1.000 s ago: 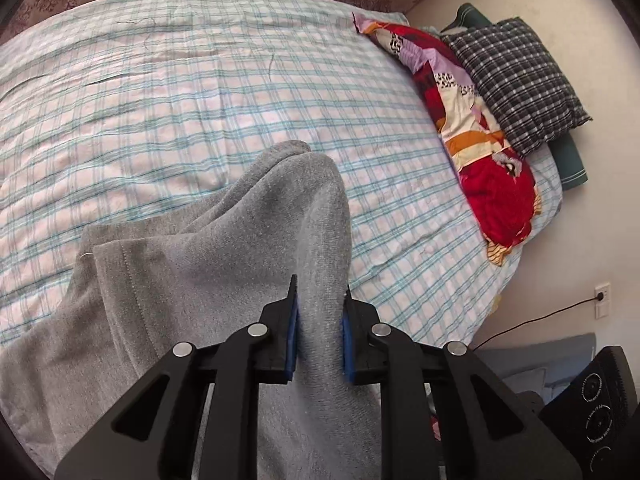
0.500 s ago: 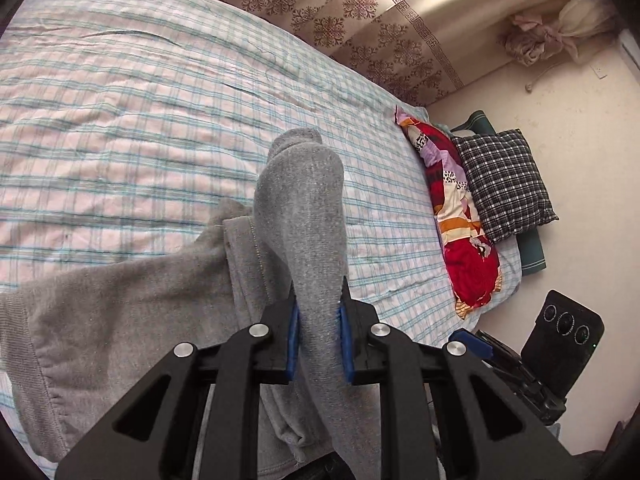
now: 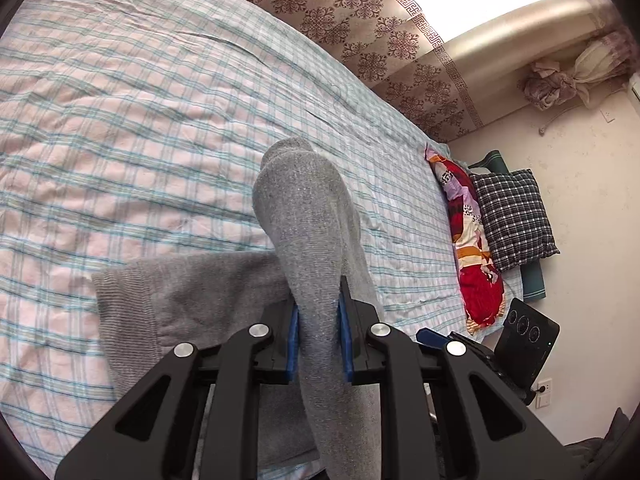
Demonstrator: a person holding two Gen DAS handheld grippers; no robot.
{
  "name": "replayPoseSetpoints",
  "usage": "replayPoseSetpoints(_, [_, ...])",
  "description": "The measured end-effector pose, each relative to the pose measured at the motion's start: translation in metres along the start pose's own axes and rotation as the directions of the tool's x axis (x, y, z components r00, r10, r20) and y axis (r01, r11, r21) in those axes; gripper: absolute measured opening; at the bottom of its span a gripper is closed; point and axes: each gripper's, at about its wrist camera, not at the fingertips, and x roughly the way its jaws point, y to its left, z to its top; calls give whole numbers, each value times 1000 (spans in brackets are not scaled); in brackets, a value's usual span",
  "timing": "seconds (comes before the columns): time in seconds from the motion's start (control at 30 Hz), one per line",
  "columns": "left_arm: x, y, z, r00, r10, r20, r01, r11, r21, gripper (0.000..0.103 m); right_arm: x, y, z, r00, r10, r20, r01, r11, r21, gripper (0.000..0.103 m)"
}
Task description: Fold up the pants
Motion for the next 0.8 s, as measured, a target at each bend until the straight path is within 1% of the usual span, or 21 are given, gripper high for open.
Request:
replayPoseSetpoints(0.23, [-18, 49, -5, 998, 51, 28, -49, 996, -80, 16, 25, 31, -5, 998, -3, -62, -4, 994, -109, 48])
replayPoseSetpoints(0.5, [-22, 75, -15, 995, 93, 24, -90, 990, -108, 16, 52, 56, -12, 990, -1, -139, -26, 981, -191, 48])
replayPoseSetpoints(0.53, [-22, 78, -15, 994, 104, 23, -101, 989, -110, 16, 56, 60, -13, 989, -3, -149, -27, 980, -198, 49])
replayPoseSetpoints(0.67, [-15, 85, -16, 986, 169, 9, -167, 980, -104, 16, 71, 71, -18, 983, -10, -181, -33, 972, -232, 57])
replayPoseSetpoints(0.73, [-11, 88, -18, 979, 206, 5, -204, 974, -99, 17, 78, 76, -20, 981, -17, -194, -32, 968, -249, 58])
replayPoseSetpoints(0.8, [-7, 90, -20, 970, 245, 4, -244, 965, -95, 21, 82, 78, -20, 978, -25, -205, -29, 966, -258, 59])
